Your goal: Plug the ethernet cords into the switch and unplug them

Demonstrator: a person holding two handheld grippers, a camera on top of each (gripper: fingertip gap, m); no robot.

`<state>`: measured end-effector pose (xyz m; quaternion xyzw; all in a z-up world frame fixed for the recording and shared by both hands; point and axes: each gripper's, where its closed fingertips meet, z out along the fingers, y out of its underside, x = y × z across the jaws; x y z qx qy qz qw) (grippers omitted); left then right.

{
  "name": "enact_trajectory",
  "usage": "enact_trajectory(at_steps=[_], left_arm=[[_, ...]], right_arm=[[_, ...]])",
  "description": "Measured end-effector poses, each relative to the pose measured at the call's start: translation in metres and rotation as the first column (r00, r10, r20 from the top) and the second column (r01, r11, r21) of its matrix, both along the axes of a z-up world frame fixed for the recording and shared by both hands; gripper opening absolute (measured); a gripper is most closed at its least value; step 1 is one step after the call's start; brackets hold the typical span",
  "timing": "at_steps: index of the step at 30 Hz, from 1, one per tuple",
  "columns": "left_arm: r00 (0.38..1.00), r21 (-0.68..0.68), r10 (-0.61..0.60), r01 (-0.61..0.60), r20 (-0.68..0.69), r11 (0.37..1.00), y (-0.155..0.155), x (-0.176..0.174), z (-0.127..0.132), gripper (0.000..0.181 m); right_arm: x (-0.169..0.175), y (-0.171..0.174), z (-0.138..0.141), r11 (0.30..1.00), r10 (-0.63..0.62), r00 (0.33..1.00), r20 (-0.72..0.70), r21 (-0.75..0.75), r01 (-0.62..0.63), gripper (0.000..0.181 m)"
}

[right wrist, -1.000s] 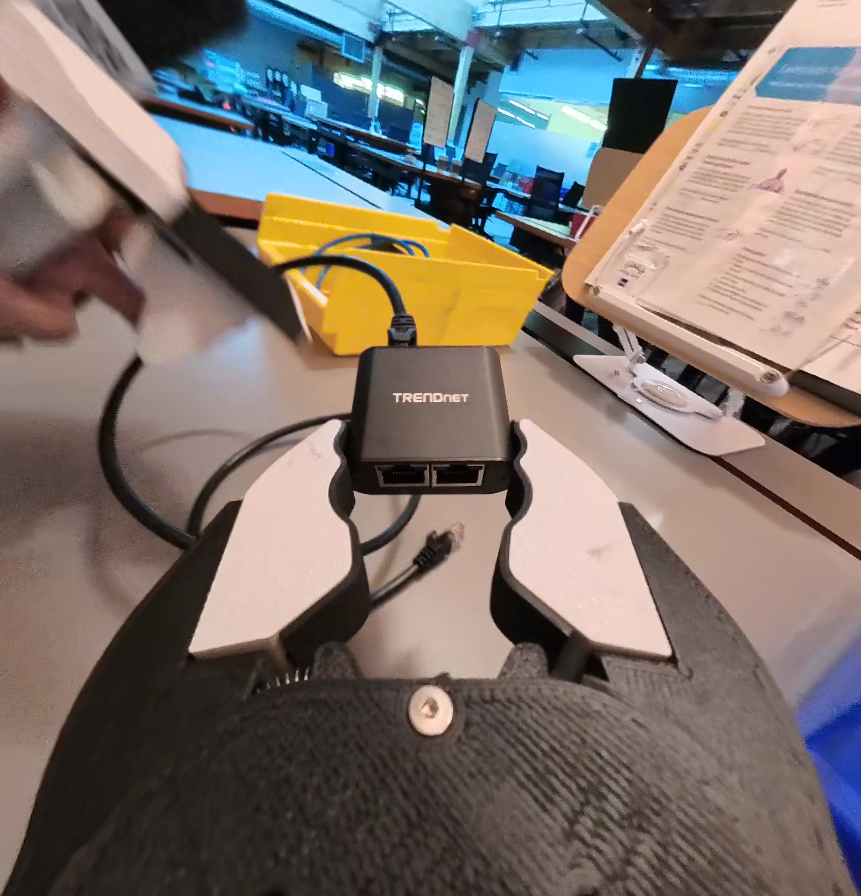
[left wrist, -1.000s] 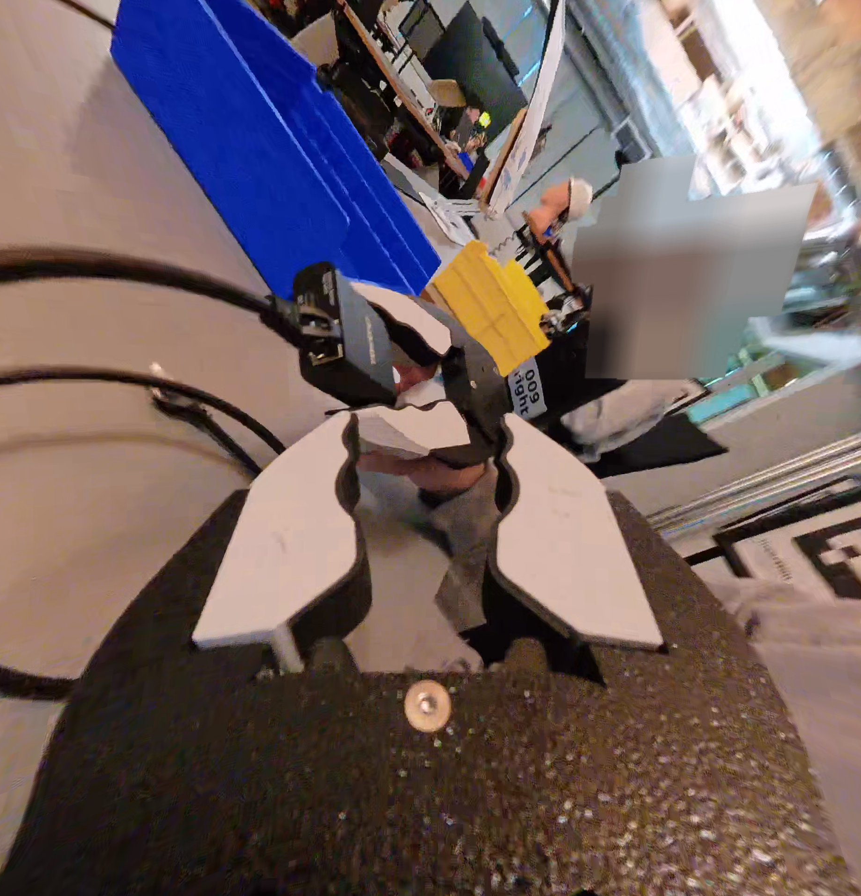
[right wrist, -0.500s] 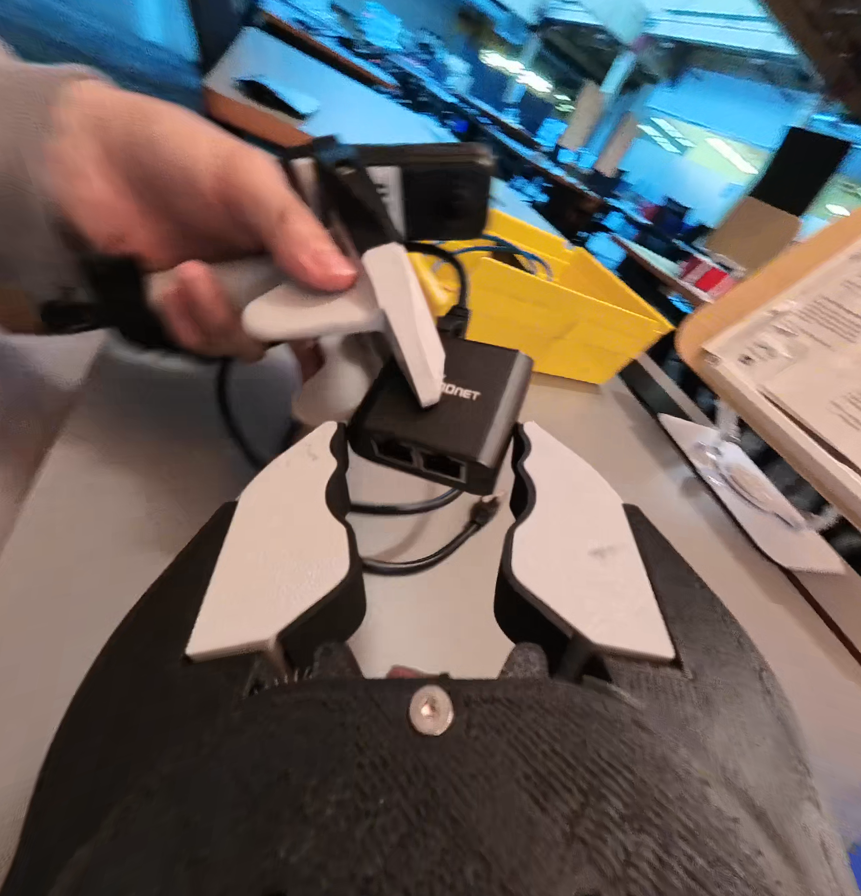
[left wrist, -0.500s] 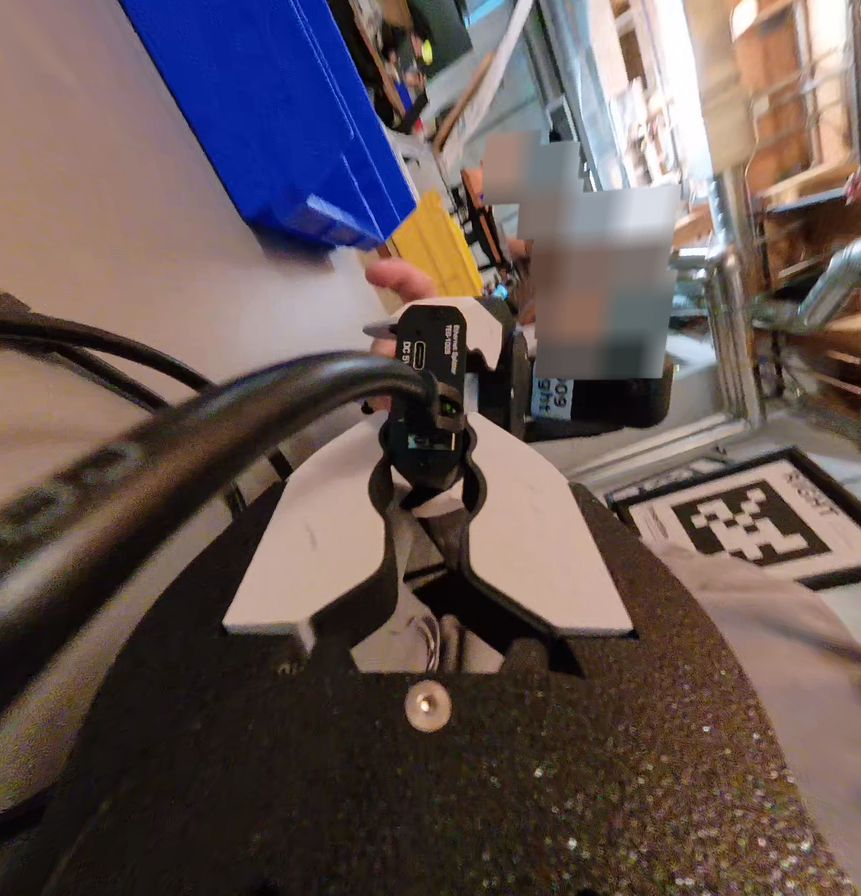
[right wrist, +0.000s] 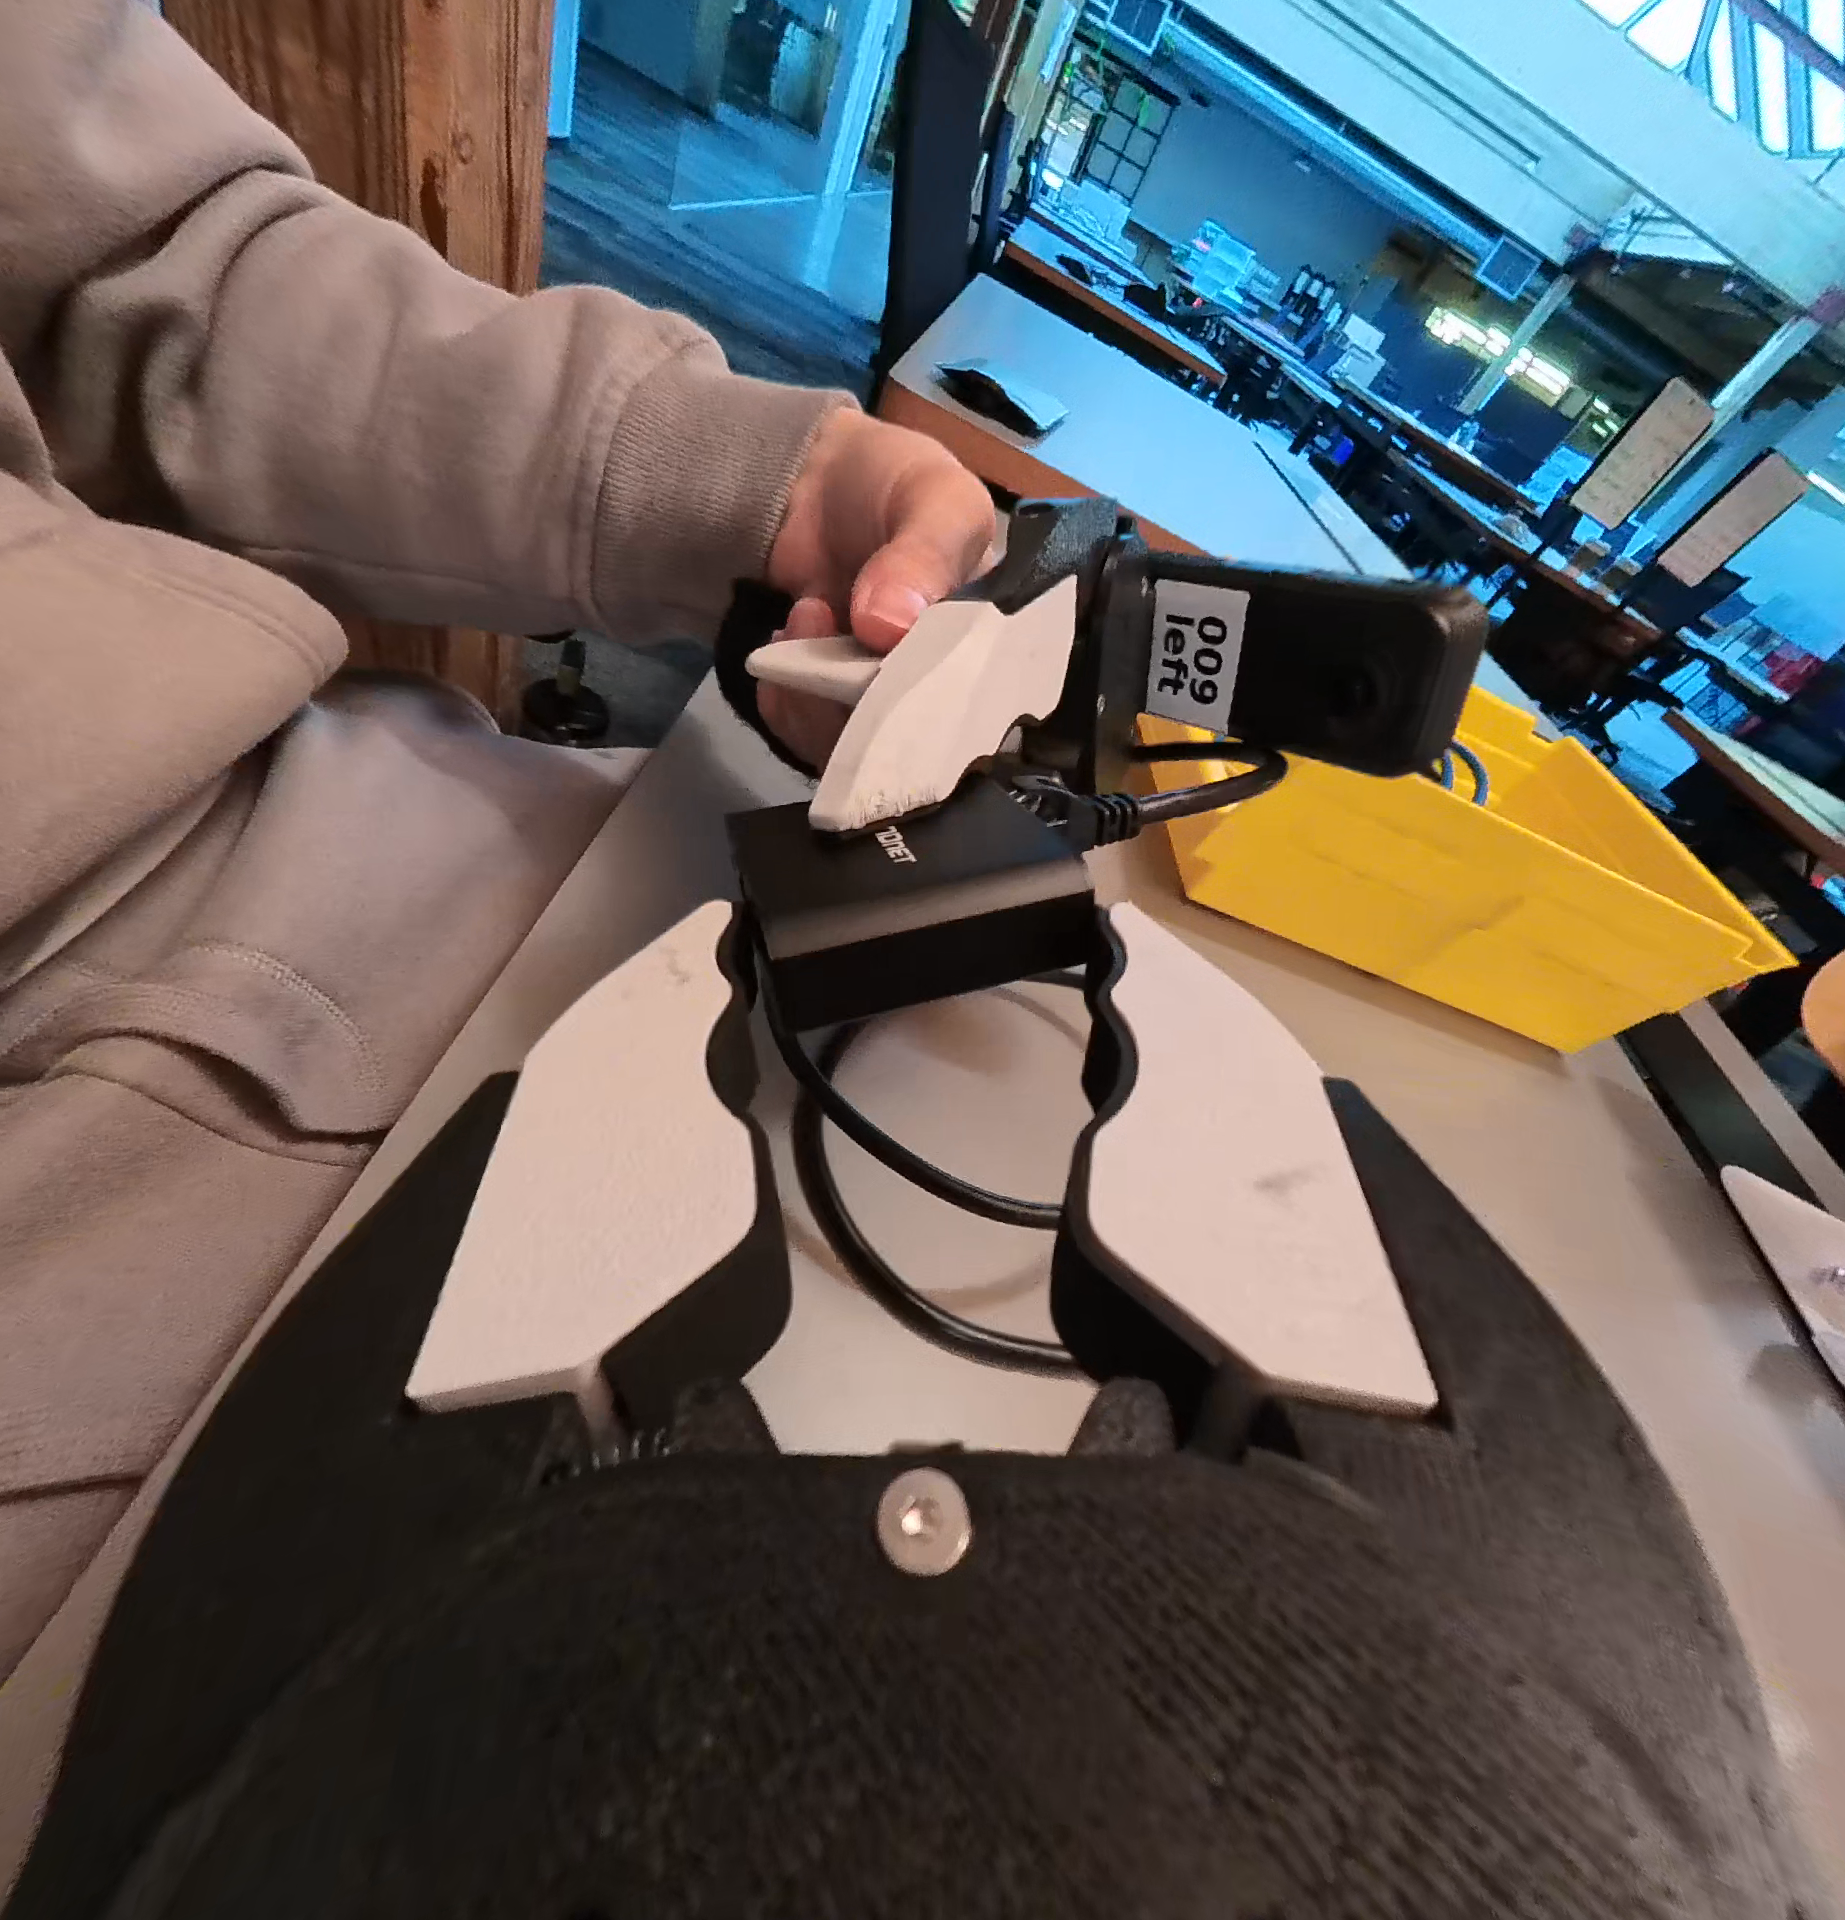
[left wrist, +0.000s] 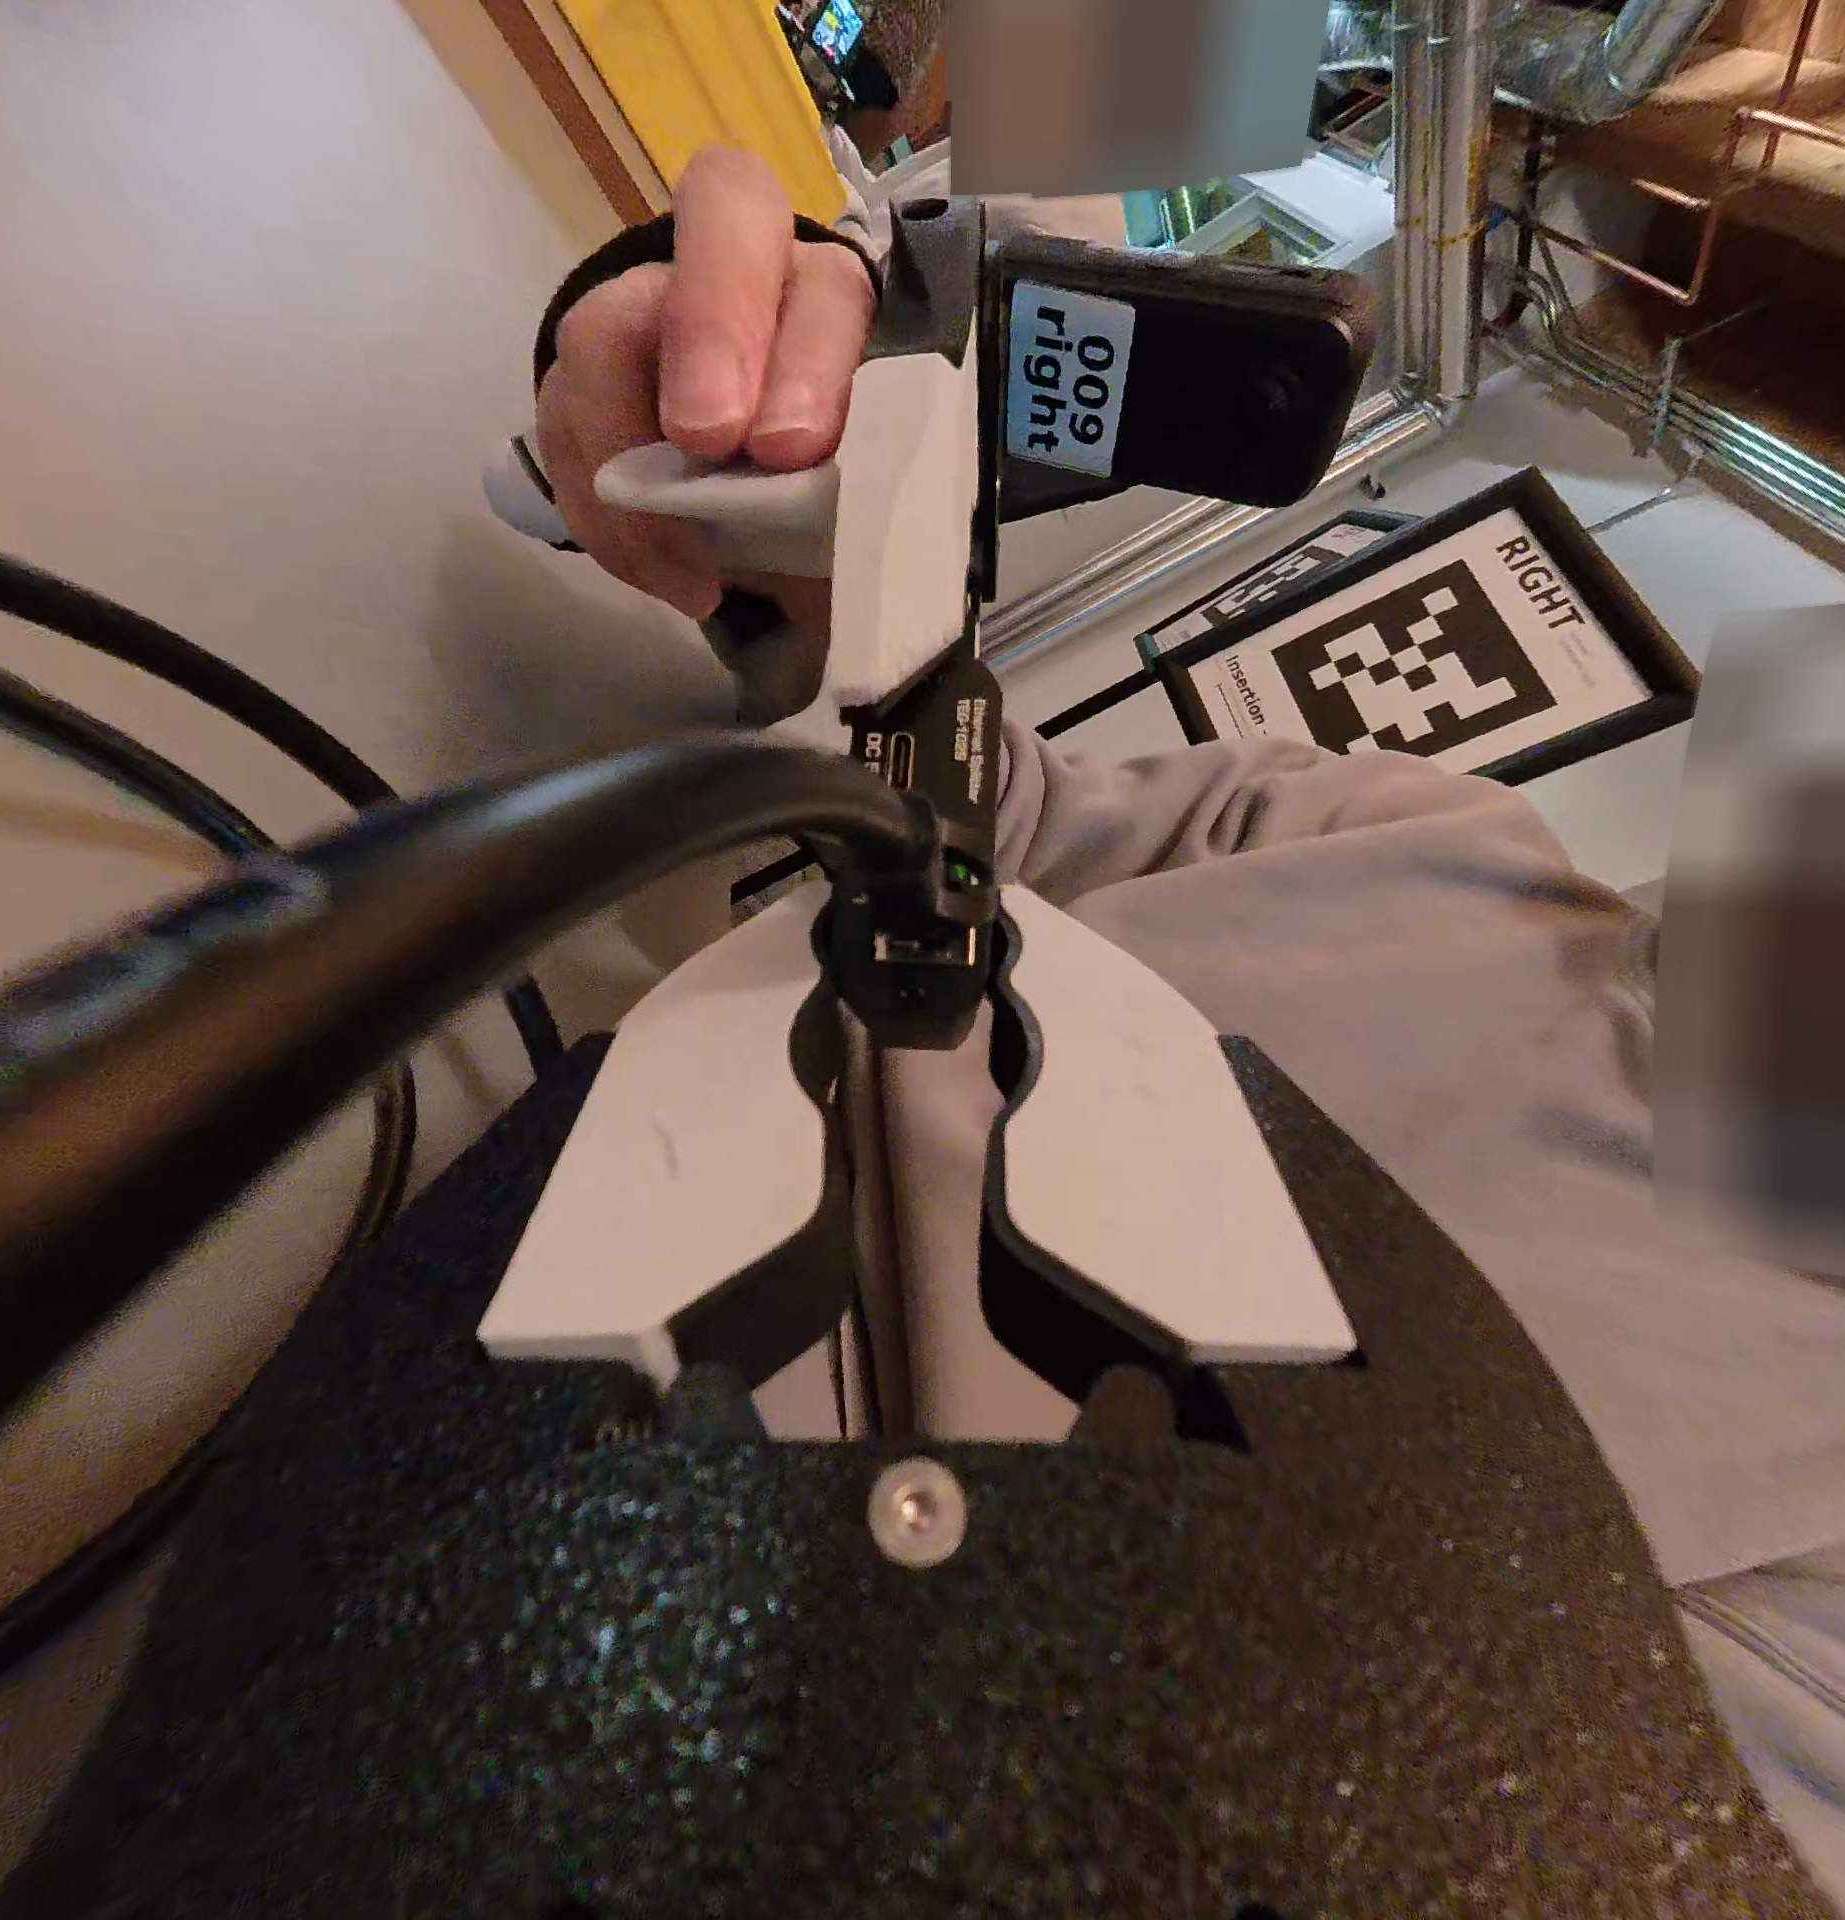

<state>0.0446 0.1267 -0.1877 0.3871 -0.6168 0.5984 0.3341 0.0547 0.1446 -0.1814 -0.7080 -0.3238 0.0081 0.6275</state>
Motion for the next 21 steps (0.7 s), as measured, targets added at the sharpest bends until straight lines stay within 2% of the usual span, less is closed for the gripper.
enact_trajectory(at_steps=[2, 4, 5, 7, 9, 11, 14, 16, 18, 21], left_arm=[[0.999, 0.008, 0.039, -0.04, 0.03, 0.999, 0.003, 0.005, 0.001, 0.024], [0.976, -0.017, 0.215, -0.215, 0.038, 0.977, 0.013, 0.027, 0.008, 0.028], [0.947, -0.042, 0.318, -0.316, 0.035, 0.948, 0.021, 0.041, 0.013, 0.037], [0.876, -0.067, 0.482, -0.479, 0.029, 0.875, 0.036, 0.058, 0.017, 0.044], [0.822, -0.063, 0.569, -0.567, 0.008, 0.821, 0.041, 0.067, 0.013, 0.055], [0.828, -0.101, 0.56, -0.561, -0.041, 0.822, 0.033, 0.068, 0.014, 0.057], [0.862, -0.227, 0.486, -0.507, -0.143, 0.832, 0.018, 0.065, 0.021, 0.056], [0.877, -0.316, 0.438, -0.48, -0.196, 0.819, 0.012, 0.064, 0.027, 0.054], [0.869, -0.375, 0.423, -0.492, -0.255, 0.785, 0.014, 0.067, 0.029, 0.04], [0.878, -0.343, 0.434, -0.478, -0.2, 0.809, 0.016, 0.067, 0.02, 0.027]], right_arm=[[0.003, 0.003, 0.001, 0.999, -0.023, 1.0, 0.021, 0.023, 0.023, 0.06], [0.021, 0.011, 0.005, 0.988, -0.144, 0.99, -0.001, 0.053, 0.144, 0.06], [0.032, 0.015, 0.009, 0.973, -0.218, 0.976, -0.016, 0.074, 0.219, 0.06], [0.059, 0.02, 0.02, 0.908, -0.392, 0.918, -0.068, 0.132, 0.397, 0.06], [0.082, 0.019, 0.027, 0.818, -0.54, 0.835, -0.104, 0.169, 0.55, 0.061], [0.095, 0.016, 0.033, 0.731, -0.639, 0.761, -0.112, 0.22, 0.646, 0.06], [0.091, 0.018, 0.038, 0.68, -0.673, 0.731, -0.112, 0.296, 0.671, 0.06], [0.08, 0.024, 0.035, 0.695, -0.662, 0.746, -0.073, 0.314, 0.647, 0.06], [0.071, 0.03, 0.029, 0.717, -0.647, 0.762, -0.04, 0.311, 0.624, 0.06], [0.071, 0.032, 0.023, 0.736, -0.641, 0.768, 0.004, 0.288, 0.613, 0.06]])
